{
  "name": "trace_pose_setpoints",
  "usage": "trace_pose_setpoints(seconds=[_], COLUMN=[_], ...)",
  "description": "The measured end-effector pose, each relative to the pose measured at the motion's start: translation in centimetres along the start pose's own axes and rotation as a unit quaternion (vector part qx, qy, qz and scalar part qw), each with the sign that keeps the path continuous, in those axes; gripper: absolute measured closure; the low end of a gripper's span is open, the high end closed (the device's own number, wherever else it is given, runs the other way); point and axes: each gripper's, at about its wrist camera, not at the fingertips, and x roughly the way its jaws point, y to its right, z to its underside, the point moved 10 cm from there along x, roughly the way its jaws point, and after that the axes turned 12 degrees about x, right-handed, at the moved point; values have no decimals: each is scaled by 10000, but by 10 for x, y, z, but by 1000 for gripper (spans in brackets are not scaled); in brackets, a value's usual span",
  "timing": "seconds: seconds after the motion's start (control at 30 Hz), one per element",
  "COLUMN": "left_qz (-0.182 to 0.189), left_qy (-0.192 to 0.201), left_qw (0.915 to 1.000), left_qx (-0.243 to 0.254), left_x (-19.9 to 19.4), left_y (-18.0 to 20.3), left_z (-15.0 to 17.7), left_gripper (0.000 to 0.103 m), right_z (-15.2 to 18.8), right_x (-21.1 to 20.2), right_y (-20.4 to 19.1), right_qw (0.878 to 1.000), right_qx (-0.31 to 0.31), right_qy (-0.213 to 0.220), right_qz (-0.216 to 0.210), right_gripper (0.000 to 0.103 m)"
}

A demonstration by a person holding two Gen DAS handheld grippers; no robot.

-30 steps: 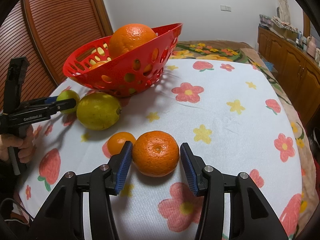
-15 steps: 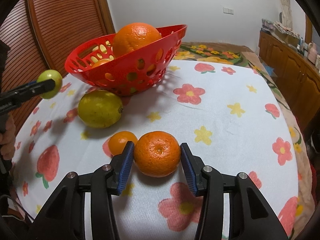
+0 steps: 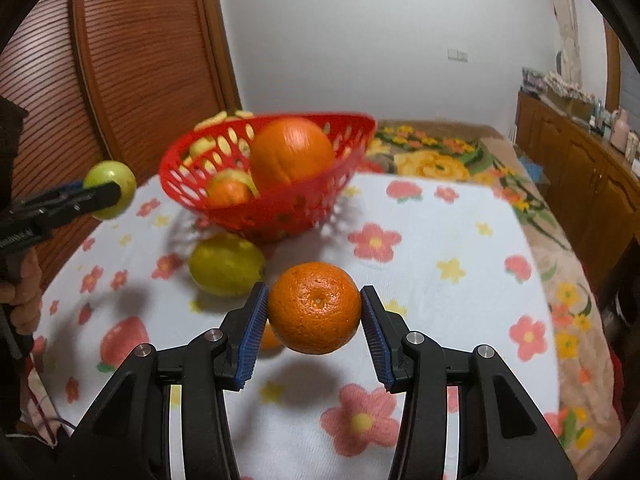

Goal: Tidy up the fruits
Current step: 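Lift and carry the green fruit and mandarin over the red basket with both tools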

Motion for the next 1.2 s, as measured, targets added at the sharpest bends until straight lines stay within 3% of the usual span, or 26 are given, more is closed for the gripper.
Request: trace_pose_setpoints(seconds=[0.33, 0.6, 1.2], left_qz=[46, 89, -9], left_qy=[207, 273, -21], left_qw=[9998, 9996, 9999], left_qx=[42, 51, -108], left_x=[-16, -17, 46], left_y=[5, 3, -22], left_z=[-12, -17, -37], left_gripper=[48, 48, 48], right_z=[-29, -45, -86], right_x=[-39, -46, 4], right_y=[-35, -54, -65], right_qw=[9980, 9959, 9934], right_qx=[-306, -506, -876], right_qy=[507, 694, 583], right_qz=[-210, -277, -462], right_gripper=[56, 56, 56])
